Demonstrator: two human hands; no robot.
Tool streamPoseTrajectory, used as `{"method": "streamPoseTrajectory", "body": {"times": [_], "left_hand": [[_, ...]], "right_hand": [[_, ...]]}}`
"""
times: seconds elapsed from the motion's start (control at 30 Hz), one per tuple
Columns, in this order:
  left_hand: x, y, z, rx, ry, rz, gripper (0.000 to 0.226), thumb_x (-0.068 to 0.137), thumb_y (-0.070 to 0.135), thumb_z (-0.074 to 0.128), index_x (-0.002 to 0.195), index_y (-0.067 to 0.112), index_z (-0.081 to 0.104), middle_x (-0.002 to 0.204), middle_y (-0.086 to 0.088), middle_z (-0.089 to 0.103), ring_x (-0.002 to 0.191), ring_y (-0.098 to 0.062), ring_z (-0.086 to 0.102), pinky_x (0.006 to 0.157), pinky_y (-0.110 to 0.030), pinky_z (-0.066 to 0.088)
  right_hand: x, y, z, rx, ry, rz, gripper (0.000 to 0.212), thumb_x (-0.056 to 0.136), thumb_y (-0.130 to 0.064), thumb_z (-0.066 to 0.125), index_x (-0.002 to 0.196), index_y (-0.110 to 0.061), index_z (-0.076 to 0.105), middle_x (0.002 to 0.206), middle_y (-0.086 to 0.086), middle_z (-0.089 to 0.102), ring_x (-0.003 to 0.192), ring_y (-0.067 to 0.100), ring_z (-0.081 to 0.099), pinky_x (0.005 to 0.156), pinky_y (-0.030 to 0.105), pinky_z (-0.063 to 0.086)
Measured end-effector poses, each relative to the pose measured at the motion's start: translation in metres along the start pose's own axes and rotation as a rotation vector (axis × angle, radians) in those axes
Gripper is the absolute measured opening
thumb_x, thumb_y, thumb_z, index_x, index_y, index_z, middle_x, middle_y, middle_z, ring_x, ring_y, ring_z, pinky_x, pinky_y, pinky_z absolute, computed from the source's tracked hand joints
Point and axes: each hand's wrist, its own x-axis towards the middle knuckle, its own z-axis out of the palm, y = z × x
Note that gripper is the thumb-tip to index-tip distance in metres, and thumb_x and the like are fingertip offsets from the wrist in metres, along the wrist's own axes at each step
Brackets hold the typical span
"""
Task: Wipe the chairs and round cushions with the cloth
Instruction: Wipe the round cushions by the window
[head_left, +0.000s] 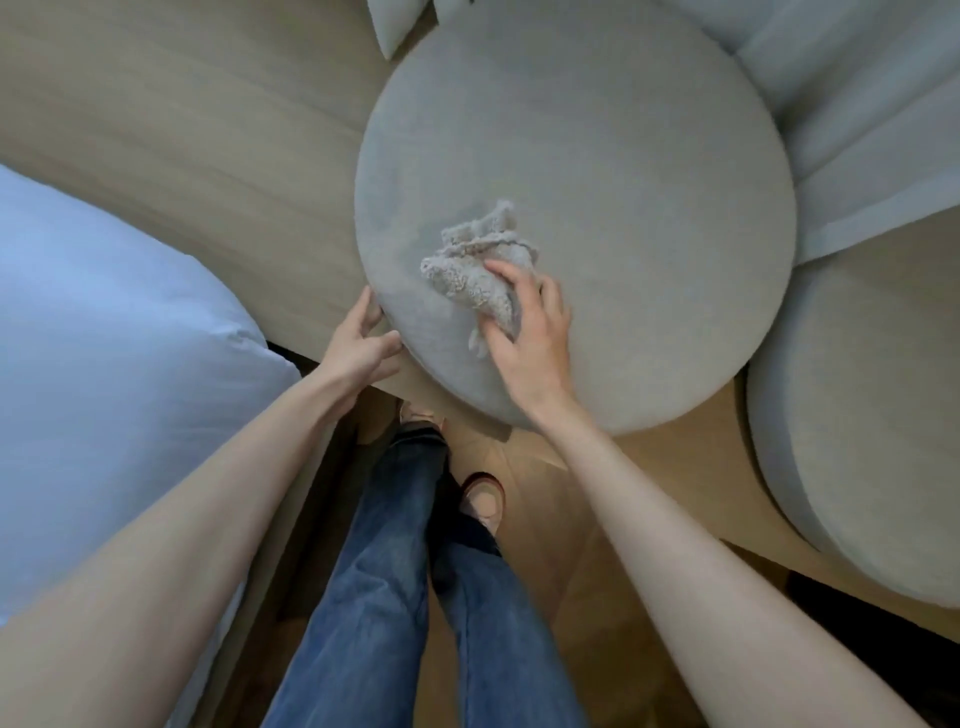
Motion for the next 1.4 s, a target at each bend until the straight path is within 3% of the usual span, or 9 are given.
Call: {"method": "streamPoseTrajectory", "body": {"times": [0.13, 0.43, 0.53, 0.67, 0.93, 1.07, 1.17, 1.3, 1.4], "left_hand": [[0.007, 0.004, -0.011, 0.016, -0.029, -0.032, 0.073, 0.096, 0.007, 0.053, 0.152, 0.033, 0.014, 0.155, 0.009, 0.027, 0.136, -0.017, 0.037, 0.088, -0.036, 0.044], [0.018, -0.004, -0.023, -0.036, -0.053, -0.021, 0.065, 0.097, -0.002, 0.041, 0.151, 0.028, 0.021, 0.147, 0.013, 0.039, 0.117, -0.009, 0.047, 0.072, -0.02, 0.041], [0.016, -0.006, -0.019, -0.045, -0.064, -0.005, 0.066, 0.097, -0.006, 0.037, 0.152, 0.024, 0.018, 0.151, 0.009, 0.033, 0.13, -0.01, 0.042, 0.076, -0.019, 0.043], [0.009, -0.008, -0.015, -0.073, -0.092, 0.006, 0.068, 0.098, -0.007, 0.035, 0.152, 0.028, 0.013, 0.155, 0.008, 0.027, 0.141, -0.013, 0.03, 0.111, -0.036, 0.034], [-0.006, -0.016, 0.01, -0.299, -0.069, -0.1, 0.072, 0.092, -0.017, 0.033, 0.15, 0.025, 0.025, 0.152, 0.006, 0.032, 0.122, -0.009, 0.047, 0.088, -0.029, 0.045], [-0.018, -0.019, 0.028, -0.243, -0.089, -0.077, 0.094, 0.078, -0.03, 0.031, 0.151, 0.026, 0.02, 0.153, 0.014, 0.028, 0.134, -0.017, 0.039, 0.082, -0.023, 0.046], [-0.025, -0.02, 0.044, -0.235, -0.05, -0.044, 0.095, 0.076, -0.03, 0.032, 0.151, 0.028, 0.021, 0.142, 0.018, 0.033, 0.13, -0.009, 0.038, 0.094, -0.029, 0.047], [-0.024, -0.027, 0.055, -0.223, -0.02, -0.044, 0.096, 0.079, -0.027, 0.037, 0.153, 0.029, 0.013, 0.157, 0.004, 0.022, 0.142, -0.018, 0.028, 0.115, -0.045, 0.029], [-0.038, -0.031, 0.076, 0.151, 0.049, 0.065, 0.084, 0.09, -0.006, 0.051, 0.154, 0.019, 0.004, 0.161, -0.006, 0.003, 0.147, -0.02, 0.011, 0.12, -0.038, 0.011]], "right_hand": [[0.105, -0.016, 0.015, -0.215, -0.046, -0.135, 0.053, 0.084, -0.012, 0.056, 0.133, -0.031, 0.052, 0.128, 0.006, 0.049, 0.111, 0.031, 0.044, 0.082, 0.021, 0.021], [0.245, -0.052, 0.075, -0.514, -0.226, -0.095, 0.053, 0.09, -0.025, 0.045, 0.141, -0.038, 0.044, 0.145, 0.003, 0.039, 0.133, 0.034, 0.029, 0.11, 0.039, 0.022], [0.22, -0.046, 0.091, -0.568, -0.304, -0.266, 0.044, 0.084, -0.02, 0.047, 0.124, -0.033, 0.062, 0.138, 0.001, 0.045, 0.126, 0.035, 0.032, 0.105, 0.036, 0.027], [0.182, -0.028, 0.089, -0.506, -0.407, -0.419, 0.041, 0.075, -0.028, 0.042, 0.103, -0.028, 0.073, 0.125, 0.003, 0.057, 0.114, 0.037, 0.048, 0.089, 0.03, 0.026], [0.054, 0.025, 0.028, -0.427, -0.524, -0.496, 0.032, 0.076, -0.024, 0.05, 0.095, -0.02, 0.075, 0.121, 0.007, 0.061, 0.098, 0.037, 0.052, 0.082, 0.036, 0.034], [0.006, 0.055, -0.012, -0.504, -0.594, -0.492, 0.027, 0.074, -0.018, 0.053, 0.088, -0.021, 0.077, 0.121, 0.004, 0.06, 0.092, 0.032, 0.045, 0.07, 0.047, 0.046], [-0.023, 0.071, -0.041, -0.573, -0.658, -0.473, 0.023, 0.067, -0.005, 0.073, 0.083, -0.021, 0.077, 0.121, 0.001, 0.06, 0.096, 0.025, 0.039, 0.07, 0.046, 0.046], [-0.062, 0.1, -0.078, -0.685, -0.666, -0.402, 0.019, 0.063, -0.003, 0.075, 0.074, -0.018, 0.076, 0.126, 0.001, 0.059, 0.096, 0.025, 0.037, 0.067, 0.049, 0.048], [-0.088, 0.107, -0.096, -0.679, -0.599, -0.217, 0.019, 0.07, -0.005, 0.07, 0.081, -0.019, 0.077, 0.131, -0.004, 0.055, 0.102, 0.029, 0.039, 0.079, 0.05, 0.046]]}}
